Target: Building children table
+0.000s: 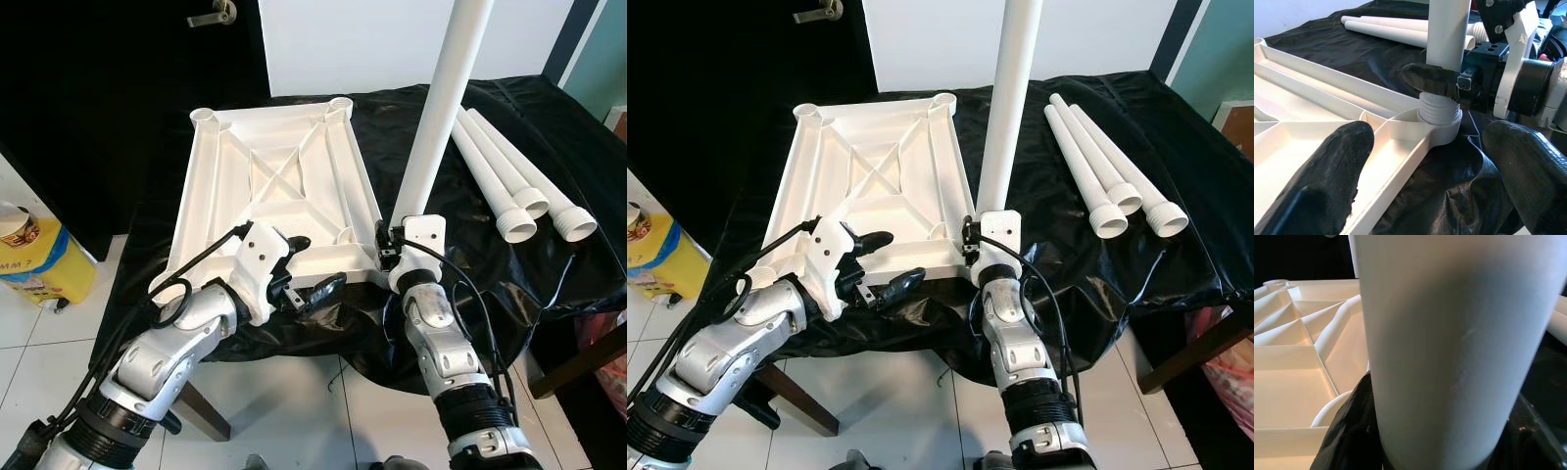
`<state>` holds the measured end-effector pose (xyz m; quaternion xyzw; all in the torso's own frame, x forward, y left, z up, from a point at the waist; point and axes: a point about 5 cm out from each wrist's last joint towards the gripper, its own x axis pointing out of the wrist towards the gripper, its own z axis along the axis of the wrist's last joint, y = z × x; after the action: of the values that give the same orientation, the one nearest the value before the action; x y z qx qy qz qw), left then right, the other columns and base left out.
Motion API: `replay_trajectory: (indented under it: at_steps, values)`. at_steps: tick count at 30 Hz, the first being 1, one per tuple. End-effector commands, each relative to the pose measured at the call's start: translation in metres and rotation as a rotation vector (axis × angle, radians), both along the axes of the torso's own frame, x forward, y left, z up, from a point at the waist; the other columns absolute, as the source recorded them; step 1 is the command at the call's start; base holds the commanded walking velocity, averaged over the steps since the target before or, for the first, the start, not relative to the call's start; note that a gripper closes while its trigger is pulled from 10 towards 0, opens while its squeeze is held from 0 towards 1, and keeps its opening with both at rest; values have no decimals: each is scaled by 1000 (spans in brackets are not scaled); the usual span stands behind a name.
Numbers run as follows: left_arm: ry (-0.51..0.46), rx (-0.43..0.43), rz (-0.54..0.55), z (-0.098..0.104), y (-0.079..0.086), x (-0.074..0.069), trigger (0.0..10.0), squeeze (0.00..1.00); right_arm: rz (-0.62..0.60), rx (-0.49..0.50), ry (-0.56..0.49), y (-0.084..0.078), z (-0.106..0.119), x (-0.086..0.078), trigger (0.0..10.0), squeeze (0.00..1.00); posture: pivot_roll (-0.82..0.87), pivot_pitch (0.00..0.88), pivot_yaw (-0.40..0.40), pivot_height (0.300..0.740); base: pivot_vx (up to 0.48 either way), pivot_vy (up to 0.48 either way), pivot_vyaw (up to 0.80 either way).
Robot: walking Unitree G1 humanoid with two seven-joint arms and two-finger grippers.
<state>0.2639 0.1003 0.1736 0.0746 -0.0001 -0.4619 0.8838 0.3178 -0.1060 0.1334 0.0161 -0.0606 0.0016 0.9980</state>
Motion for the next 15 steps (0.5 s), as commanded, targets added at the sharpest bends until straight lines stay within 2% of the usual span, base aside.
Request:
replay_trajectory:
  at_steps: [1,2,3,6,10,11,15]
  values:
    - [15,16,-148,0,-1,-7,10000,0,-15,11,77,-1,-16,-4,10000,322,-13,50,29,740,0,0,0]
    - [14,17,-146,0,-1,-6,10000,0,-13,10,73,-1,-15,-4,10000,322,-13,50,29,740,0,0,0]
    - [12,16,-144,0,-1,-6,10000,0,-8,2,51,-1,-12,-5,10000,1000,-14,50,29,740,0,0,0]
    - [11,12,-144,1,-2,-6,10000,0,23,22,-2,-1,-4,-6,10000,1000,-16,51,30,740,0,0,0]
    - [11,12,-145,1,-2,-6,10000,0,29,20,-10,-1,-2,-6,10000,1000,-17,53,30,740,0,0,0]
    - [12,11,-147,0,-3,-7,10000,0,58,10,-24,-4,0,-6,10000,565,-20,56,30,740,0,0,0]
    - [12,11,-148,0,-3,-7,10000,0,74,13,-29,-5,1,-6,10000,565,-20,56,30,740,0,0,0]
